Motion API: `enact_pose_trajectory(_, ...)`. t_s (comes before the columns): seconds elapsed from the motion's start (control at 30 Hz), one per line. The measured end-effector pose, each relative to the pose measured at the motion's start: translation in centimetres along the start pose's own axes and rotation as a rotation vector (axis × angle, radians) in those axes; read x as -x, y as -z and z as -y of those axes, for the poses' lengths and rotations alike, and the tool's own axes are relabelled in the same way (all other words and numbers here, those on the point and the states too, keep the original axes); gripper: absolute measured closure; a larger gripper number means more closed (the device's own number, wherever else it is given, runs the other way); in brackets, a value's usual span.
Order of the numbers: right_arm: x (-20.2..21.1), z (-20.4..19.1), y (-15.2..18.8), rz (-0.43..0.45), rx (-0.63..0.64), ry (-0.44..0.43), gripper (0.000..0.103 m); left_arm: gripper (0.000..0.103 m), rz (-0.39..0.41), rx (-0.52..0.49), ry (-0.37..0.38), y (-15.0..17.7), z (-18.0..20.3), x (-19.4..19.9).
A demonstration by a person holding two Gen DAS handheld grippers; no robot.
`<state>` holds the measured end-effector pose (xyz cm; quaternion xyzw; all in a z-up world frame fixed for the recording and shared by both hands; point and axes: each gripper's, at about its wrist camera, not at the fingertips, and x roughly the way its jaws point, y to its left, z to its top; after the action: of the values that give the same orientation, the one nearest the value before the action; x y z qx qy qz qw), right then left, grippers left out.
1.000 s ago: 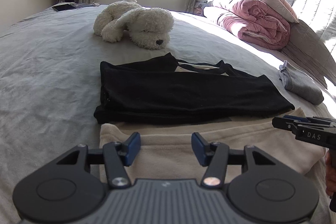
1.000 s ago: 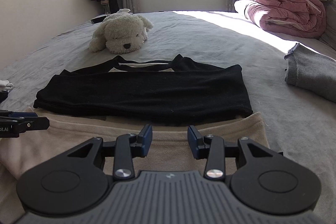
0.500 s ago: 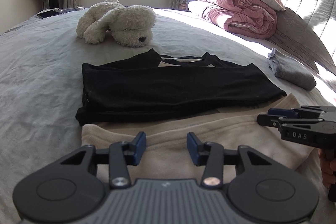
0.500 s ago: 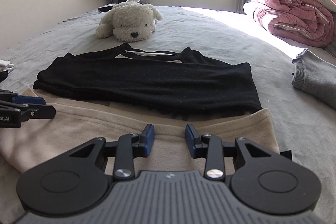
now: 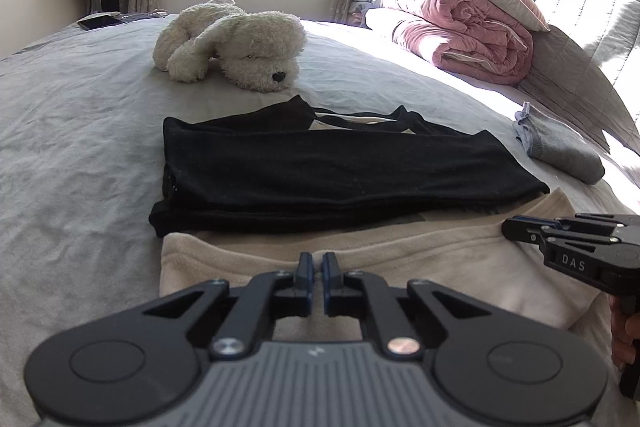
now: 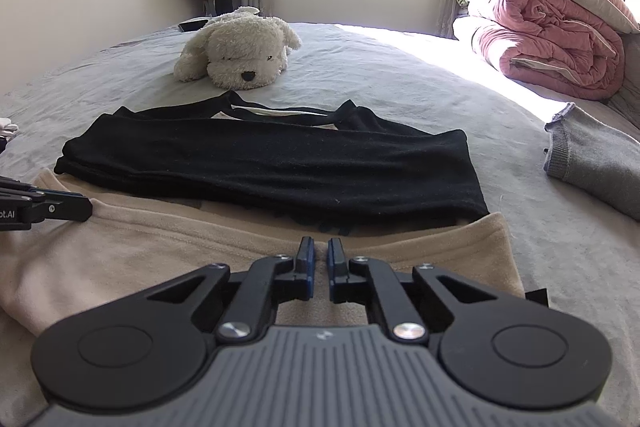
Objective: Fold clothes
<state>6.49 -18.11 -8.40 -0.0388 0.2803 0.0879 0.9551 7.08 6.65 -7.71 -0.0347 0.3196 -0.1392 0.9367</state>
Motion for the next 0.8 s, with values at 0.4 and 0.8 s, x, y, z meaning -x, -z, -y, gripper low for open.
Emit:
enact_pose_trajectory(0.4, 0.0, 0.7, -0.4, 0.016, -0.063, 0.019, 0.089, 0.099, 0.040, 0.006, -0.023, -0.2, -0.1, 0.1)
enact_pose_trajectory(0.8, -0.5, -0.6, 0.4, -0.015, 0.013, 0.028, 0.090, 0.099, 0.027, 0.002, -0.027, 0.2, -0.1, -0.2)
